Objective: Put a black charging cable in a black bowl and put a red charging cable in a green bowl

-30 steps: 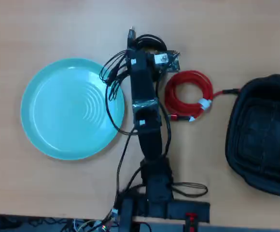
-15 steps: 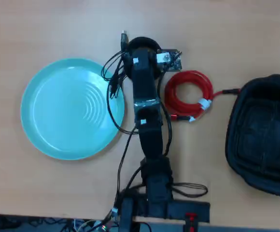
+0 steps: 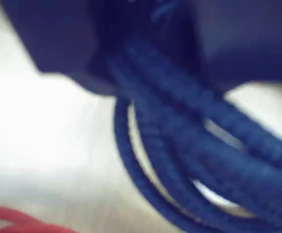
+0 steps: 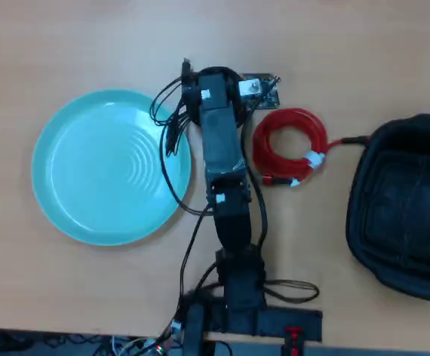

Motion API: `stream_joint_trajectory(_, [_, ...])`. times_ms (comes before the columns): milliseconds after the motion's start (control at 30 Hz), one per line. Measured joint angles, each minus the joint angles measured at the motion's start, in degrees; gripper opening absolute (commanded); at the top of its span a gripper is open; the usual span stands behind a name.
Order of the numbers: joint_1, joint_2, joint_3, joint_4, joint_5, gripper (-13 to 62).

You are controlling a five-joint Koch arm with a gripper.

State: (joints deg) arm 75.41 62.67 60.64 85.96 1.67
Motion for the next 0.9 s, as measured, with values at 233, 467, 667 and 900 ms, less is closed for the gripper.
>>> stream_joint_trajectory(233, [-0.9,2.8,0.1,0.4,0.0,-5.6])
stream_joint_trajectory(467, [-1.1,6.6,0.1,1.3,0.0,-5.4])
stream_joint_trajectory(667, [-0.8,15.2,0.1,1.7,-2.7,-5.2])
stream_joint_trajectory(900, [9.2,21.7,0.1,5.9,-4.2,-5.2])
